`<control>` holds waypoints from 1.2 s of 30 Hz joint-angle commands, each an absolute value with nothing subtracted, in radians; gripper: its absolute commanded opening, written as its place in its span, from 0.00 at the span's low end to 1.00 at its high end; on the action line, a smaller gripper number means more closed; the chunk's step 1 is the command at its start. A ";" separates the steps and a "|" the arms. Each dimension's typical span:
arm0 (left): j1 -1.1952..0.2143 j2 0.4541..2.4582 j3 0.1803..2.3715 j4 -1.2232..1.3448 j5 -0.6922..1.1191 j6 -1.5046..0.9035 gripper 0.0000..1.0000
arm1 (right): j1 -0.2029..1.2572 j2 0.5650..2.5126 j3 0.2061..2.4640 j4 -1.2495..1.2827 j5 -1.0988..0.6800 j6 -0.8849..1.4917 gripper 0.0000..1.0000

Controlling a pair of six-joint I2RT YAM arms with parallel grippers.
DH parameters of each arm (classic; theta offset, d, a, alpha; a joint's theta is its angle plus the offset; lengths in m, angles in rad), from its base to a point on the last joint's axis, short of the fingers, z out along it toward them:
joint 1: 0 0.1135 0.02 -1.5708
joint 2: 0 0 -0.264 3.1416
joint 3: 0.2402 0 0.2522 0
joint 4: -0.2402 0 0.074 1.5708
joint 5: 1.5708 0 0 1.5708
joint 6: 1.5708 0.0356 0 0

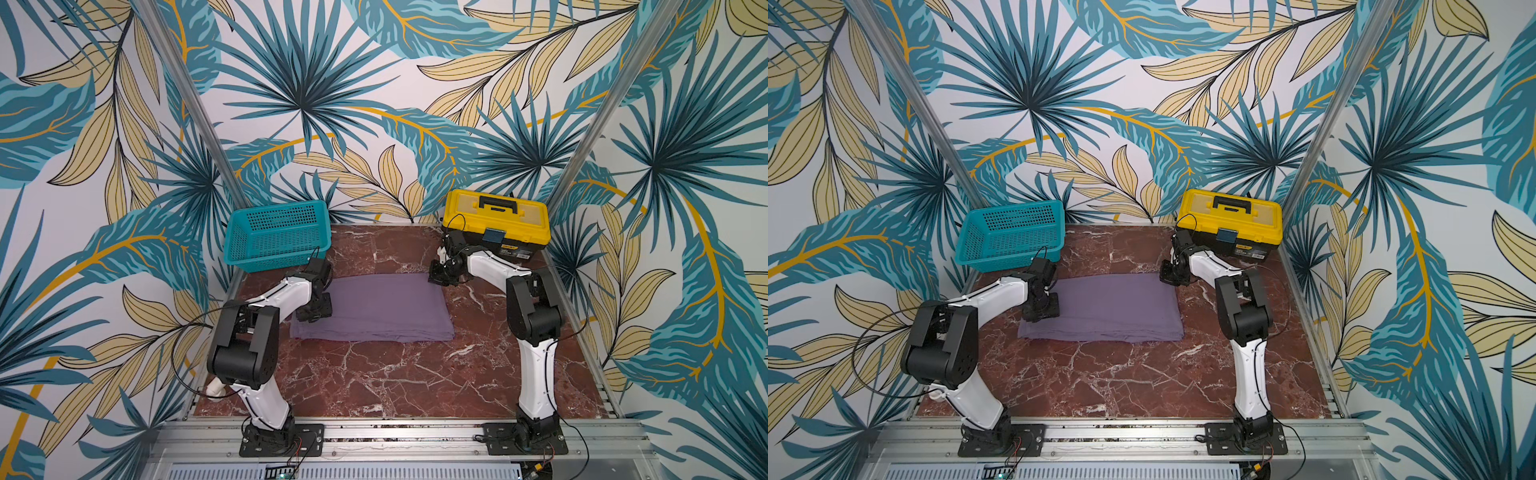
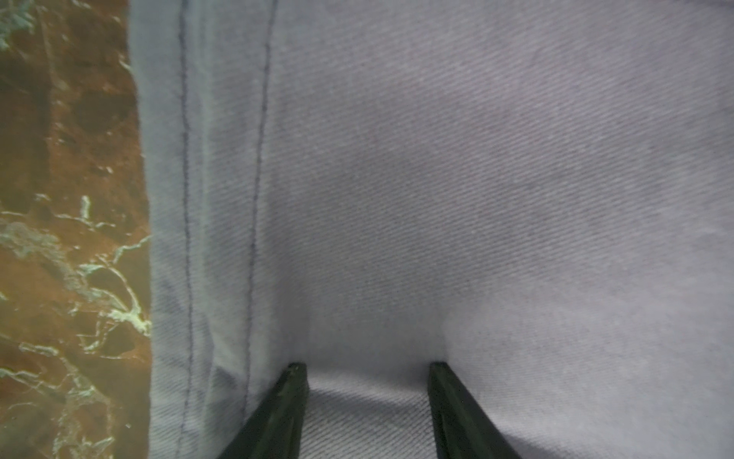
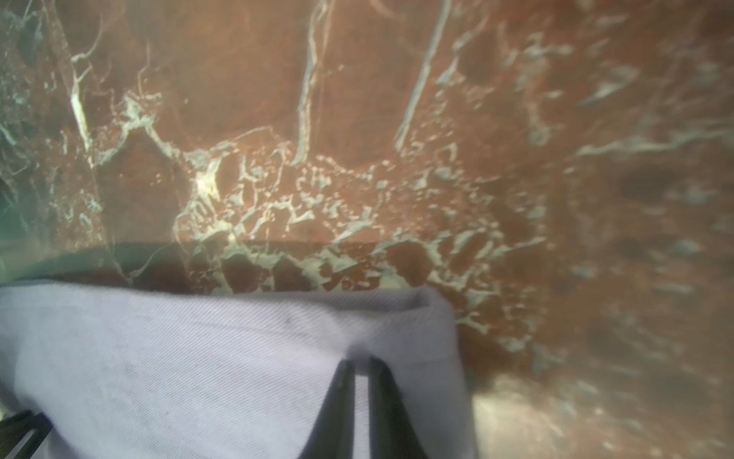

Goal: Roll up the long pants
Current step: Adjust the long pant at the center of the board.

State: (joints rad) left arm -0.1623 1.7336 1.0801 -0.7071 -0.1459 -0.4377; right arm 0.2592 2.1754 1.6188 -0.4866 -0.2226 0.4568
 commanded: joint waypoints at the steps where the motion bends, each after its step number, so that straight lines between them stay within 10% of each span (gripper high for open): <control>1: -0.134 1.711 1.042 -0.756 -0.187 -0.430 0.54 | 0.232 2.180 1.601 -0.476 -0.113 0.451 0.14; 18: -0.150 1.675 1.087 -0.745 -0.060 -0.488 0.61 | 0.470 1.975 1.490 -0.612 -0.238 0.232 0.20; 36: -0.394 2.062 1.405 -0.749 -0.149 -0.529 0.62 | 0.483 1.714 0.943 -0.748 -0.126 0.431 0.16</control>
